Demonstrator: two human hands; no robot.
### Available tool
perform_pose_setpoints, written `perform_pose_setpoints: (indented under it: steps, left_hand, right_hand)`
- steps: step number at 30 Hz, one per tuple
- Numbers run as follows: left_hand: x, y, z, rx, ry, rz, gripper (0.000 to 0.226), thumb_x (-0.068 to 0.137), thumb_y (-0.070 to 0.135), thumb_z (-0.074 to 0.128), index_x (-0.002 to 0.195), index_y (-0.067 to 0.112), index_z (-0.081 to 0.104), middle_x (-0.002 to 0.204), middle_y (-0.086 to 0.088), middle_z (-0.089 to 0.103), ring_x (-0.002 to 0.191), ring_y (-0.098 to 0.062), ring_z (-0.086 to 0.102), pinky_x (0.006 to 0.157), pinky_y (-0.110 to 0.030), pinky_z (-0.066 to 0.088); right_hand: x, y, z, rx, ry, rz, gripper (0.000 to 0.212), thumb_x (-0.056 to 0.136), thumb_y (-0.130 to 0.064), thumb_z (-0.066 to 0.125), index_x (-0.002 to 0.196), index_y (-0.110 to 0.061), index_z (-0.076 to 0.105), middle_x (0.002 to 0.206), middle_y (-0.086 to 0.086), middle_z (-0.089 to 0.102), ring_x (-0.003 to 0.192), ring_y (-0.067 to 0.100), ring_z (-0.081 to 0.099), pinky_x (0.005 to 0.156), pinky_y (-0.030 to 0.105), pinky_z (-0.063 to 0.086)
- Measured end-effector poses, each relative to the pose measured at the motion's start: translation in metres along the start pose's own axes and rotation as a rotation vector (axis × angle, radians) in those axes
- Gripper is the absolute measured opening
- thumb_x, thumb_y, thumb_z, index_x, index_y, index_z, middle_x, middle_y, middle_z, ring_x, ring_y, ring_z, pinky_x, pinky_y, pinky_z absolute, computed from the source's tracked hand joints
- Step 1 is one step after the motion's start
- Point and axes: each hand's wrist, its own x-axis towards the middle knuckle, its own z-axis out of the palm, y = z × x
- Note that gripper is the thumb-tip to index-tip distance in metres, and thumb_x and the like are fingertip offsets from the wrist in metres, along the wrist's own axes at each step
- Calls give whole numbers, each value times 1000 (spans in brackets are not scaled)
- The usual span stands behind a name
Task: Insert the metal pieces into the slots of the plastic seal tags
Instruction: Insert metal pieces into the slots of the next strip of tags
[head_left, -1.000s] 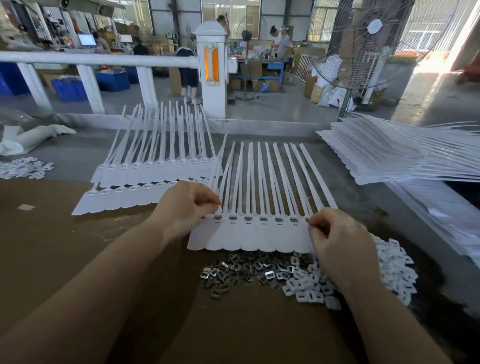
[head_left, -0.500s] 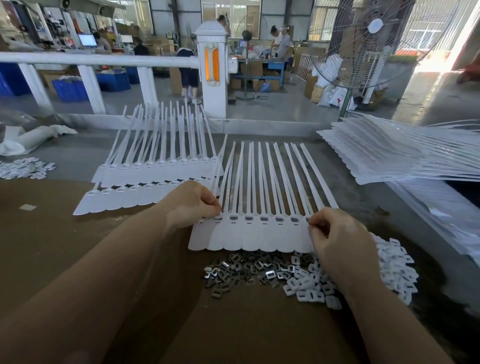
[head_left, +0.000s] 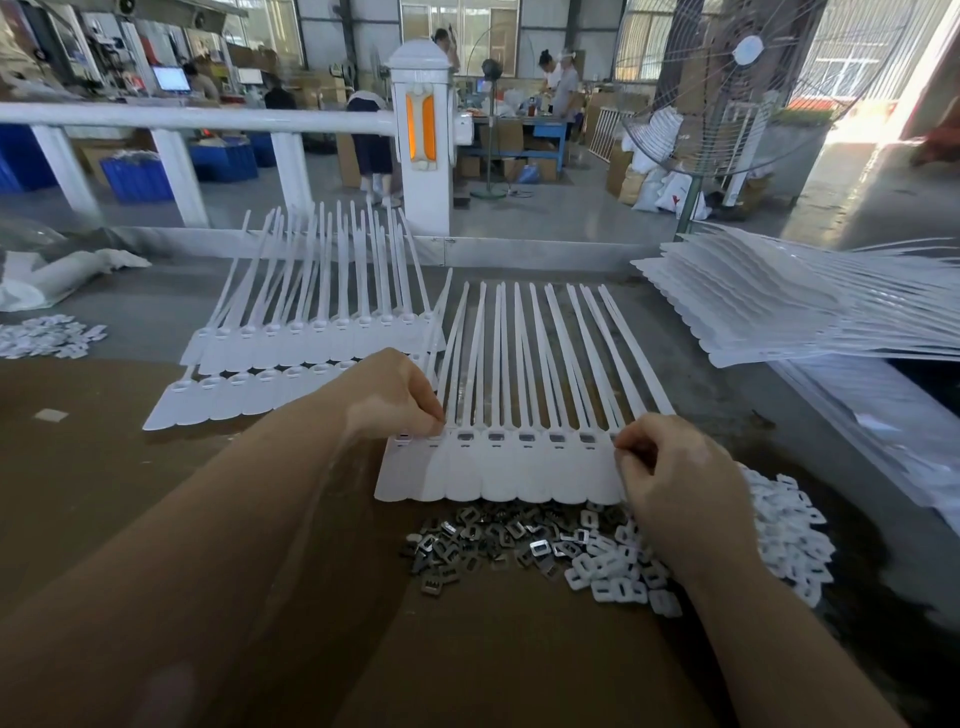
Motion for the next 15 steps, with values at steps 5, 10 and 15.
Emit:
perform_pose_setpoints:
  steps: [5,10,15]
  left_hand:
    - [2,3,-1,54,-19,-16,10,78,12,73,76,21,71,80,7,66,74,-4,57,55,-13,38]
    - [4,4,3,100,-5,10,11,79,11,72,77,22,70,80,7,65,73,-3,56,58,-12,39]
    - [-3,-11,3,-99,42,19,9,82,14,70,85,21,72,87,8,66,81,-4,58,63,-12,41]
  right_hand:
    - [0,0,0,1,-10,0,8,89,-14,58,89,-14,66,87,-2,63,83,14,55,73,29,47]
    - [0,0,0,3,-3,4,9,88,-13,58,89,-13,66,87,-2,63,84,15,55,73,30,47]
    - [0,0,0,4,0,-2,7,88,-13,59,89,-13,66,86,-1,64,84,17,56,74,33,49]
